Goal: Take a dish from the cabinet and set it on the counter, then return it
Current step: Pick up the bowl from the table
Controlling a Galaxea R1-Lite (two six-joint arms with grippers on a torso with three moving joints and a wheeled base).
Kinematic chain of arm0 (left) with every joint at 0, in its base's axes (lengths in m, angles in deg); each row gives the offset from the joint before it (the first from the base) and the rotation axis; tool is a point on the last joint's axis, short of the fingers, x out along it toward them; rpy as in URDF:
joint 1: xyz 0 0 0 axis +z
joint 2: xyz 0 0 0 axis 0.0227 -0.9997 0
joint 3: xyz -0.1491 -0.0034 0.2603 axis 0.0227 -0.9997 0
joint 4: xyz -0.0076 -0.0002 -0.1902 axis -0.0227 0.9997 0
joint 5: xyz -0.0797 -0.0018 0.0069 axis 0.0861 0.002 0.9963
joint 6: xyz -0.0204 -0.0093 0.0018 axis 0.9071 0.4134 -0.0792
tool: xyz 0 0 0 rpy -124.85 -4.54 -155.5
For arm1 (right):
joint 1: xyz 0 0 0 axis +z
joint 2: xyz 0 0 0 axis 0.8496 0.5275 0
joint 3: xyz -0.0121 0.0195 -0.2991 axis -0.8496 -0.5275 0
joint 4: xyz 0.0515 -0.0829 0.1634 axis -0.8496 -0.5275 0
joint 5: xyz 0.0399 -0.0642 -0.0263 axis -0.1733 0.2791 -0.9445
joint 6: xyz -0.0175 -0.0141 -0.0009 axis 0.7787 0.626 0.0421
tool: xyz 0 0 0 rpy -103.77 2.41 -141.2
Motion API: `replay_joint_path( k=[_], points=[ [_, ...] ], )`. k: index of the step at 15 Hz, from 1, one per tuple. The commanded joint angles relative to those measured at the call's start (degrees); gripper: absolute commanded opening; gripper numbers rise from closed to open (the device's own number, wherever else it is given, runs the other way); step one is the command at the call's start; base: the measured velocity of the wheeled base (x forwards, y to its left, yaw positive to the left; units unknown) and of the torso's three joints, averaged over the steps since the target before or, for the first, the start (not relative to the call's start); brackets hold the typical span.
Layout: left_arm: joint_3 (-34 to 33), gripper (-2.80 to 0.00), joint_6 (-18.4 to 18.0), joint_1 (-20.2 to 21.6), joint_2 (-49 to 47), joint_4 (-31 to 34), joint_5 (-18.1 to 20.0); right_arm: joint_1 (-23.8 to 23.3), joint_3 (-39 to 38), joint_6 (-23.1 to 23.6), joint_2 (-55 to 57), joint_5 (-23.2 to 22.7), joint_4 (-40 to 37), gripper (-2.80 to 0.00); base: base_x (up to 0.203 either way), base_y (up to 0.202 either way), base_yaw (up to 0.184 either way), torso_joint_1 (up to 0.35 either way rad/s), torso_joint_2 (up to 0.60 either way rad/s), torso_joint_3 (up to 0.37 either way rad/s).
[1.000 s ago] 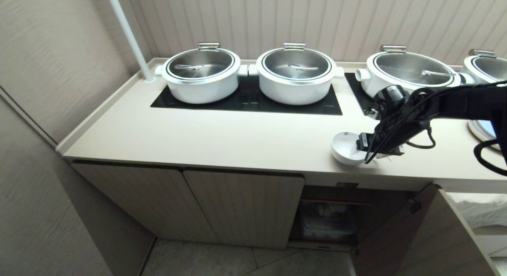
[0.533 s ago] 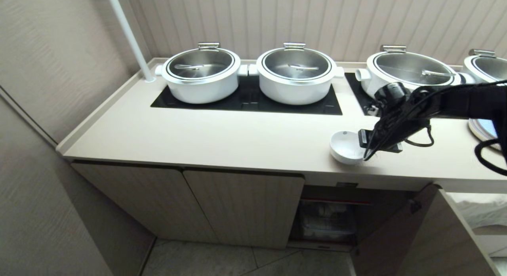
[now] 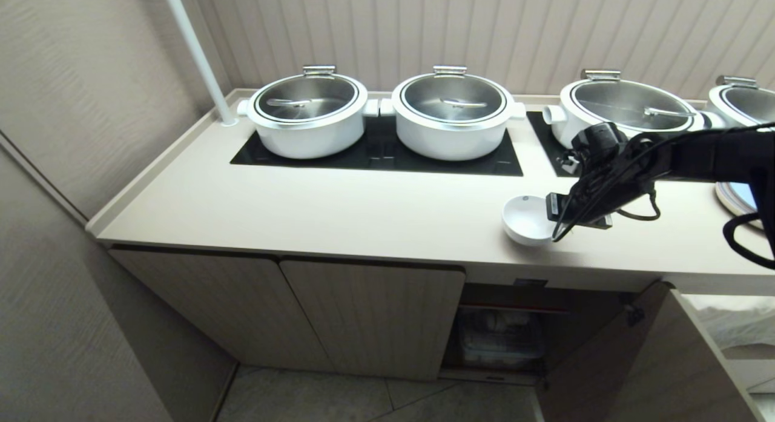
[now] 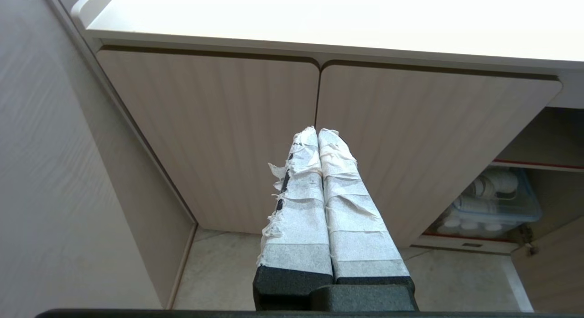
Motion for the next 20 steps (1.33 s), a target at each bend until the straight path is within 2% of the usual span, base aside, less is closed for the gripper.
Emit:
replay_joint_path(
  k=[1,7,16,20],
  points=[
    [-0.05,-2.8,0.04,0.01,0.02,-0.04,0.04,0.01,0.01,-1.91,-0.31,-0.04,-0.38,-2.8,0.0,0.0,0.0,0.0,0.0,0.0],
    [-0.05,-2.8,0.04,0.01,0.02,-0.04,0.03,-0.03,-0.45,-6.5,-1.8,0.04,-0.95,-2.8,0.0,0.0,0.0,0.0,0.0,0.0],
    [-0.05,-2.8,0.04,0.01,0.02,-0.04,-0.03,0.06,-1.27,-11.16,-7.44,-0.04,-8.56,-2.8,0.0,0.0,0.0,0.0,0.0,0.0],
    [-0.05,-2.8,0.04,0.01,0.02,-0.04,-0.05,0.28,-8.24,-11.69,-13.12,-0.14,-8.49,-2.8,0.0,0.0,0.0,0.0,0.0,0.0]
  ],
)
